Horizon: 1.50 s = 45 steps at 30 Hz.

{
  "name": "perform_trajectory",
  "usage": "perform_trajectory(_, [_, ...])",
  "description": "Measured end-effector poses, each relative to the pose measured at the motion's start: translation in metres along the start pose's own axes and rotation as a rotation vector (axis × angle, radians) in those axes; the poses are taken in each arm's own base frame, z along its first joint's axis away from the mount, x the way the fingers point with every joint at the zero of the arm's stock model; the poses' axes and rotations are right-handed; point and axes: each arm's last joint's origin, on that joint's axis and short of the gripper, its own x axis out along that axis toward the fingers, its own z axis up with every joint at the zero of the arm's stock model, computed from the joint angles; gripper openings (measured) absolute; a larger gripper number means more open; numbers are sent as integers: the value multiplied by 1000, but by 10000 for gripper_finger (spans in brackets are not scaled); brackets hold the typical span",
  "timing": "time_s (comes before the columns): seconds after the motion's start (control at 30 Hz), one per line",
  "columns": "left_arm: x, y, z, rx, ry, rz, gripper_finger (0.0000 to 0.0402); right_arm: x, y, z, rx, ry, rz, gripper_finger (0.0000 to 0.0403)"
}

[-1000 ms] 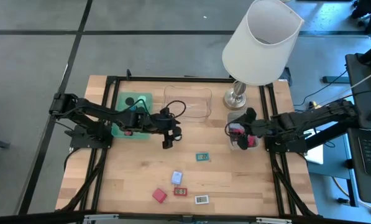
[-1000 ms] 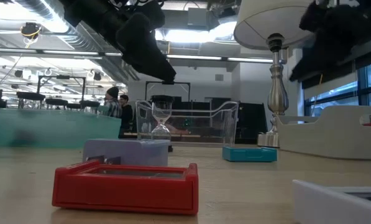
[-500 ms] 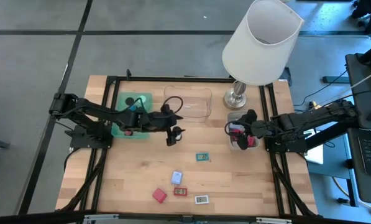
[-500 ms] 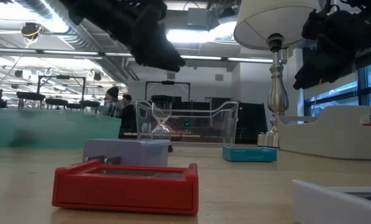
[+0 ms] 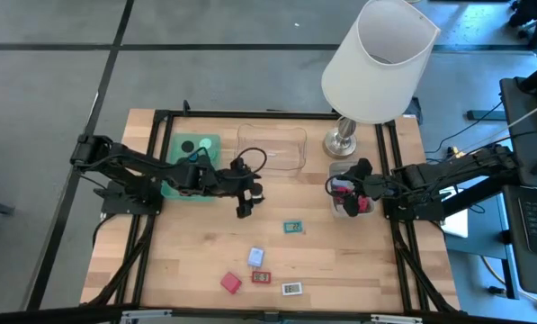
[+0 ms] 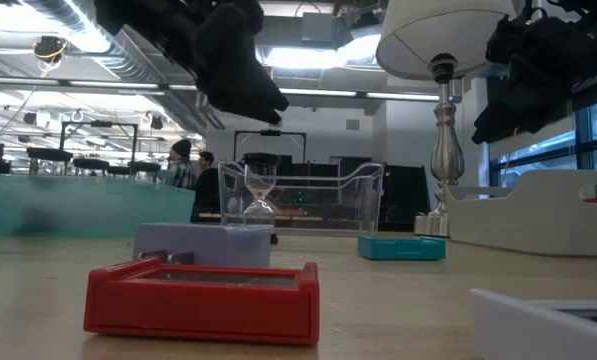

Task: Pick & Place Office items
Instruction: Put the black and white hourglass into the green bin

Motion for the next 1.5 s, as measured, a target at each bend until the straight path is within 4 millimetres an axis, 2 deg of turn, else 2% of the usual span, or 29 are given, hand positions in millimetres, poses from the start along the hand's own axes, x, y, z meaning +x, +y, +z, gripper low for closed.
perform_trajectory(0.13, [2, 0, -6, -3, 52, 11, 374, 0, 0, 0, 0, 0, 0, 268])
perform_trajectory(0.27, [7, 3, -10, -5, 80, 45, 388, 0, 0, 0, 0, 0, 0, 268])
perform_trajectory(0.63, [22, 19, -20, -137, 171, 33, 391, 0, 0, 0, 1, -2, 1, 268])
perform_trajectory(1.03, [35, 19, -31, -161, 213, 63, 391, 0, 0, 0, 2, -4, 2, 268])
perform_trajectory(1.23, [35, 19, -33, -196, 241, 59, 364, 0, 0, 0, 2, -5, 3, 268])
perform_trajectory(1.5, [35, 19, -32, -202, 235, 48, 295, 0, 0, 0, 2, -5, 3, 268])
